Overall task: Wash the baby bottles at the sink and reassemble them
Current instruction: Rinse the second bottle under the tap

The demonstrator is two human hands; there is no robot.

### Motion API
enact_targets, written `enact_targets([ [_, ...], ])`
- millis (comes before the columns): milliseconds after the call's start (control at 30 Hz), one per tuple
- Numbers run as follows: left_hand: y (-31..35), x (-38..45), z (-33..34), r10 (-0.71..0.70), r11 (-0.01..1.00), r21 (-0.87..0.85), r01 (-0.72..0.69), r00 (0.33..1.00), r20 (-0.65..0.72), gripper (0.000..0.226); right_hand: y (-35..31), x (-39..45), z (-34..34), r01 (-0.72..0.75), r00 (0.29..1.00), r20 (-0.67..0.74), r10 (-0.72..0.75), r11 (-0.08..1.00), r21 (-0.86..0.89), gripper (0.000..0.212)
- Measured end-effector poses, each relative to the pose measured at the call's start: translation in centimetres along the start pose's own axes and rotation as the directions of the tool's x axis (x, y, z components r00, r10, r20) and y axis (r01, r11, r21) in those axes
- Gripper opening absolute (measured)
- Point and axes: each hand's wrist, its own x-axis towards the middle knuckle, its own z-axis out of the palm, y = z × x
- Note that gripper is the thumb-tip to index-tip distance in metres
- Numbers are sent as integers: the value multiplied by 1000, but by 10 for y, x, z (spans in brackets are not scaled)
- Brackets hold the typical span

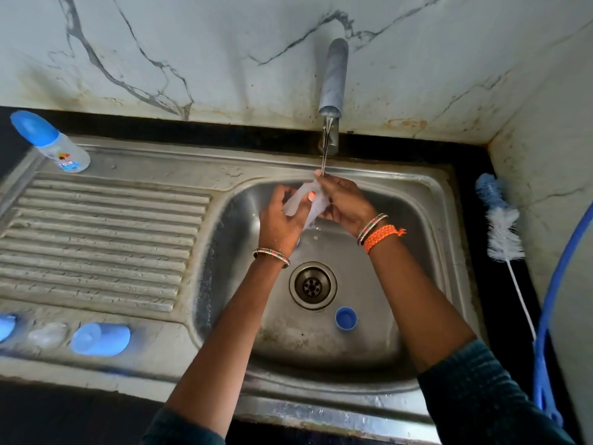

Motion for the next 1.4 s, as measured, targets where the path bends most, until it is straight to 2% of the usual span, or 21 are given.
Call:
enact_targets([
  [33, -1, 3, -2, -7, 1000, -23, 7, 1000, 8, 27, 0, -1, -3, 13, 995, 96, -19, 998, 57, 19],
  [100, 1, 12, -8, -233, 944, -216, 249, 968, 96, 32, 0, -4, -10, 45, 976, 211, -62, 995, 86, 16],
  [167, 7, 17, -15, -438, 766, -388, 512, 858, 268, 39, 0, -7, -15, 48, 966, 252, -64, 997, 69, 17],
  [233, 11, 18, -20, -481, 699, -364, 615, 782, 396, 40, 2, -8, -15, 70, 975, 208, -72, 997, 19, 14],
  [333, 17, 19, -23, -504, 646, -312, 696, 697, 511, 42, 3, -9, -11, 128, 992, 32, -126, 986, -103, 4],
  [367, 18, 20, -22, -506, 642, -335, 689, 710, 490, 38, 3, -10, -9, 147, 988, -36, -152, 982, -120, 5],
  [467, 15, 22, -18, -414, 699, -511, 500, 866, 281, 7, 0, -8, -5, 209, 944, -216, -247, 960, -185, 19],
  [533, 9, 20, -15, -347, 751, -507, 423, 906, 241, 7, -1, -7, -6, 219, 931, -209, -298, 917, -334, 35],
  [600, 6, 18, -14, -412, 738, -467, 487, 873, 260, 20, 0, -6, -7, 225, 948, -120, -294, 887, -403, 40],
  [700, 6, 16, -16, -542, 632, -456, 626, 778, 317, 39, -2, -8, -8, 202, 979, 13, -205, 949, -244, 20],
  [800, 13, 15, -15, -587, 593, -419, 688, 725, 360, 53, -1, -7, -9, 203, 975, -43, -216, 957, -205, 26],
  [867, 20, 12, -10, -532, 714, -392, 581, 813, 236, 48, 0, -6, -3, 234, 945, -164, -284, 934, -270, 42],
  [933, 22, 7, -6, -351, 888, -291, 355, 934, 69, 34, 0, -4, 2, 237, 900, -258, -351, 891, -387, 52],
  [967, 22, 5, -5, -265, 935, -238, 264, 964, 28, 34, -2, -4, 3, 239, 898, -257, -358, 886, -398, 52],
  [1033, 20, 6, -5, -253, 949, -188, 252, 967, 20, 45, -6, -5, 1, 248, 945, -150, -289, 937, -245, 42],
  [1133, 18, 18, -14, -408, 886, -197, 420, 907, 101, 59, -6, -10, -9, 215, 975, 74, -210, 974, -70, 24],
  [1200, 20, 22, -20, -515, 797, -201, 570, 815, 267, 61, -6, -11, -10, 210, 978, 19, -209, 975, -70, 21],
  [1233, 22, 21, -20, -543, 759, -202, 619, 772, 329, 60, -7, -11, -7, 208, 975, -60, -215, 972, -110, 25],
  [1267, 25, 20, -18, -550, 750, -200, 630, 763, 339, 57, -9, -11, -3, 208, 961, -152, -232, 965, -159, 33],
  [1333, 26, 12, -10, -459, 848, -189, 495, 865, 204, 41, -12, -11, 5, 185, 928, -274, -254, 949, -255, 43],
  [1400, 27, 2, -5, -291, 910, -286, 300, 954, 76, 32, -15, -12, 7, 136, 961, -207, -186, 962, -235, 42],
])
